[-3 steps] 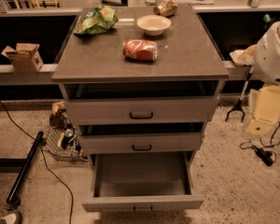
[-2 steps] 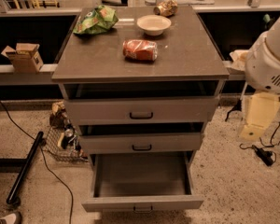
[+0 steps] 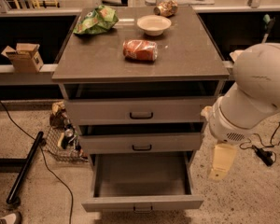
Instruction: Close bottom drawer
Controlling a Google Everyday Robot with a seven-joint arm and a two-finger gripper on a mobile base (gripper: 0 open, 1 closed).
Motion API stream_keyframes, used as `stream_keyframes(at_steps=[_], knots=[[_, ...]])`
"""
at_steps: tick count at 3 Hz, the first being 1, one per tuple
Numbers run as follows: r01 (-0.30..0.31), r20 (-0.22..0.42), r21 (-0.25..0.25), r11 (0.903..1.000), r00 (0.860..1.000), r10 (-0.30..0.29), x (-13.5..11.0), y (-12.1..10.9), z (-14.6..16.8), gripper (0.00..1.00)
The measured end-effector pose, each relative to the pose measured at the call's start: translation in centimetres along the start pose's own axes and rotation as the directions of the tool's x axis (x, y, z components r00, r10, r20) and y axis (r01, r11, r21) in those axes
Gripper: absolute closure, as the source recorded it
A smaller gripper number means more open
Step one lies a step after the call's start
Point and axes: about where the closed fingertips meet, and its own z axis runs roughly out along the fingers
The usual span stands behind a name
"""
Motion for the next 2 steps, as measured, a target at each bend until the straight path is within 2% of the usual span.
stream_keyframes(at_steps=[1, 2], knots=[[0.0, 0.0, 0.0, 1.0, 1.0, 0.0, 0.0, 0.0, 0.0, 0.0], [0.013, -0.056, -0.012, 0.9998, 0.998, -0.014, 0.3, 0.5, 2.8, 0.0]])
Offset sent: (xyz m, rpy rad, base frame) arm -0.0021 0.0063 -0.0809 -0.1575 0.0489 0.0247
